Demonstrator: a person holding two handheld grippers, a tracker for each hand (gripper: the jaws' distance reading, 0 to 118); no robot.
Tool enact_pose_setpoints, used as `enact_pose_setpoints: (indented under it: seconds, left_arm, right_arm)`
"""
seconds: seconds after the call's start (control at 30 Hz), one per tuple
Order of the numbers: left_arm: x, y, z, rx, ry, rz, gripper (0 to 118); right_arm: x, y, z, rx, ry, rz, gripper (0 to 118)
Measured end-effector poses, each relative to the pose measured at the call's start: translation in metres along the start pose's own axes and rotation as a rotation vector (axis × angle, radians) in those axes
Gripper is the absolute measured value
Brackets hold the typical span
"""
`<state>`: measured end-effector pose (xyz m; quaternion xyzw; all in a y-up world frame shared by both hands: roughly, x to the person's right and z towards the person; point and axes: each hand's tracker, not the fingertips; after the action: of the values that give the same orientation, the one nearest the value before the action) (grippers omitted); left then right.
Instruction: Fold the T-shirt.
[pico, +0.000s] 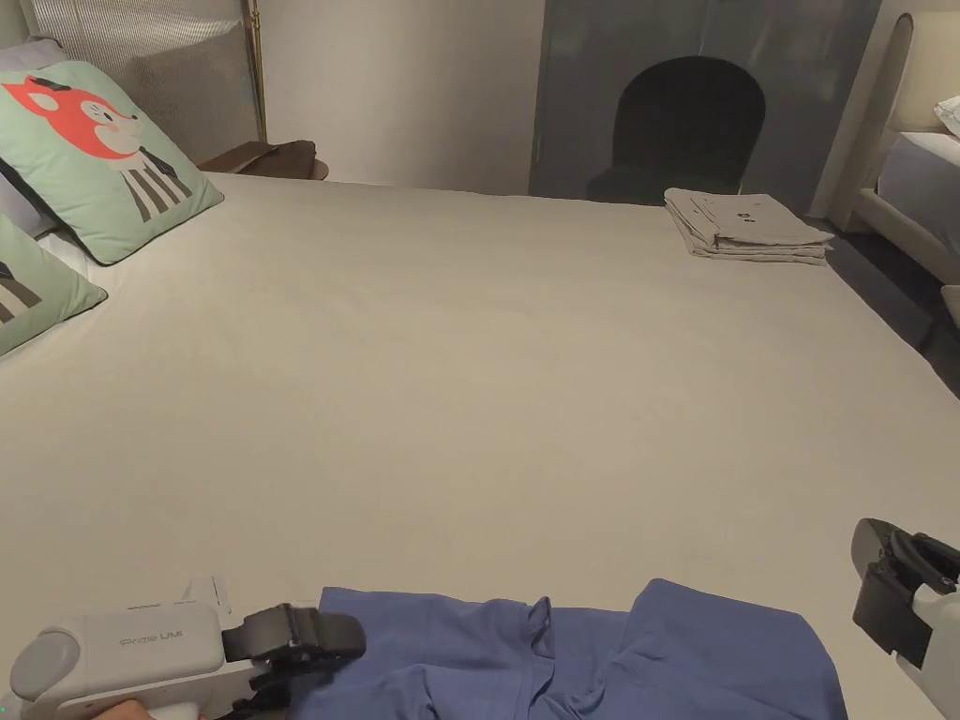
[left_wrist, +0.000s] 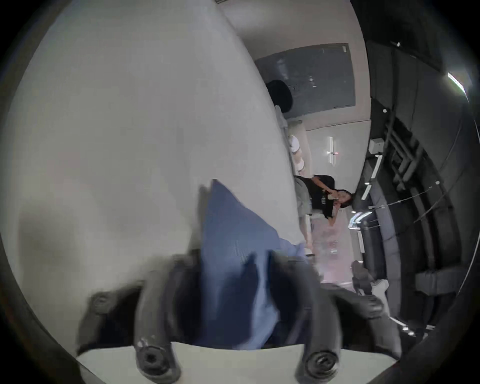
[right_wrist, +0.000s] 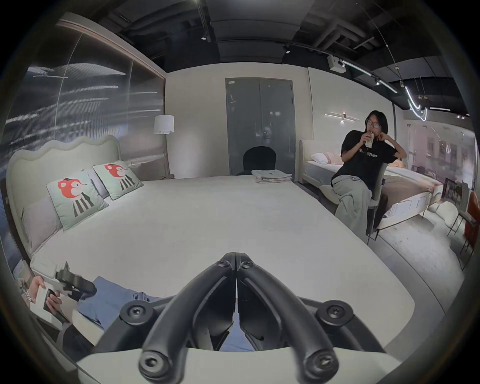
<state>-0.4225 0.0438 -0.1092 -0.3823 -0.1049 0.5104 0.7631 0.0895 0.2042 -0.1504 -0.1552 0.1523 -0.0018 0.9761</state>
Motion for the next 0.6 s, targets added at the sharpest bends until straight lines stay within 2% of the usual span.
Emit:
enact_pose_setpoints:
  seconds: [0.07, 0.13, 0.23, 0.37, 0.47, 0.6]
  left_arm:
    - [-0.008, 0.002, 0.000, 0.001, 0.050, 0.008, 7]
    - [-0.005, -0.003, 0.012, -0.010, -0.061, 0.068, 6]
    - [0.000, -0.002, 0.032, 0.025, 0.019, -0.019, 6]
    - [0.002, 0.002, 0.072, 0.079, 0.023, -0.002, 6]
    - [0.013, 0.002, 0.093, 0.168, 0.124, -0.038, 6]
    - [0.041, 0.002, 0.100, 0.174, 0.100, -0.055, 6]
  right_arm:
    - [-0.001, 0.002, 0.001, 0.003, -0.004, 0.006, 0]
    - [0.001, 0.004, 0.000, 0.006, -0.008, 0.006, 0]
    - [0.001, 0.007, -0.002, 0.008, -0.008, 0.006, 0]
    - [0.006, 0.001, -0.012, 0.006, 0.003, 0.005, 0]
    - [0.003, -0.001, -0.015, -0.003, 0.017, -0.005, 0]
    - [-0.007, 0.000, -0.014, -0.009, 0.043, -0.017, 0]
